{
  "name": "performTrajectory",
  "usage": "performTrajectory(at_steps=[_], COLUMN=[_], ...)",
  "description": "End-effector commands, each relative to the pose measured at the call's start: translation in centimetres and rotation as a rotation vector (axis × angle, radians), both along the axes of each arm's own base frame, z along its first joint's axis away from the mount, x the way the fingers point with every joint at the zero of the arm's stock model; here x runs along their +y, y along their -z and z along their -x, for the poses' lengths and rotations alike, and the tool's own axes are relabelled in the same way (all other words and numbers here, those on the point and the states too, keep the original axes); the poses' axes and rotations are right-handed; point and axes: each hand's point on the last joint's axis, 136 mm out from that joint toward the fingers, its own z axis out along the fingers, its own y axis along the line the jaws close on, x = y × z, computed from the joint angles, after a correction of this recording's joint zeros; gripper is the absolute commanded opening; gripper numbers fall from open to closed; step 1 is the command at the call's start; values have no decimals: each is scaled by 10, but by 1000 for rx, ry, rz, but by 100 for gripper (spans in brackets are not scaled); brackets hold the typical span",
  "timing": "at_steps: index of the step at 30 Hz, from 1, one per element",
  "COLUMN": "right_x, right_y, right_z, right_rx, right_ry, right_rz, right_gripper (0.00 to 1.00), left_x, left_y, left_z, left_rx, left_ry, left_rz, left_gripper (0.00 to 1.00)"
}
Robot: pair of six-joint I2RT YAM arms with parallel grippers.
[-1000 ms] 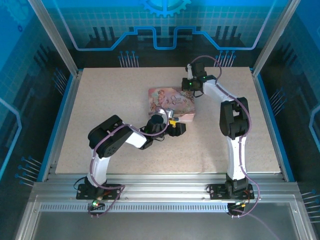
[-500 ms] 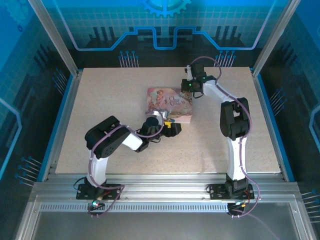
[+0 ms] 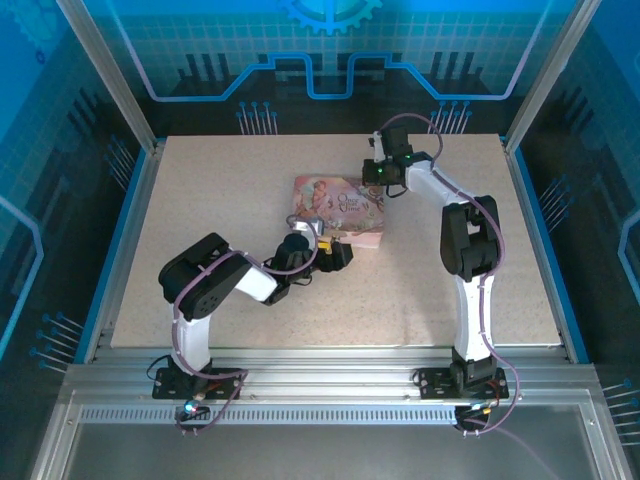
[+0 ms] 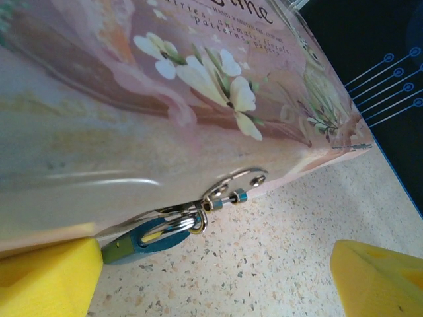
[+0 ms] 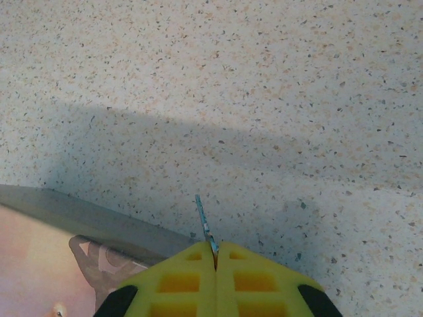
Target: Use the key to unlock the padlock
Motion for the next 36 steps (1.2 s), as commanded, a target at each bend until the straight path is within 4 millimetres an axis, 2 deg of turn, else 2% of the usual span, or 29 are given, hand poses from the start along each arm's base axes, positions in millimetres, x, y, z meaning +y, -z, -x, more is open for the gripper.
performTrajectory(at_steps=[1,7,11,18,26,30,33,36], right_x=[12,12,12,12,12,12,12,12], right_y=[40,39,38,38,37,38,38,39], right_z=[45,46,45,47,48,48,48,48], right_rx=[195,192,188,189,188,188,187,189], right_ry=[-52,-53,-53,-52,-53,-51,-51,-51], right_rz=[13,14,16,16,18,18,17,18], right_gripper=[0,0,0,0,0,0,0,0], left_x=[-13,-25,-32,-34,-32,-36,-36,-36], left_y=[-7,-12,-19,-22,-27,-29,-33,-35], left_z=[-7,-3,0,2,1,0,0,0], left_rx=[-21,-41,-49,-58,-72,-73,-86,-91], left_ry=[48,127,184,207,186,196,194,188], left_rz=[22,45,89,121,146,172,194,210], left_gripper=[92,91,83,74,70,71,77,77])
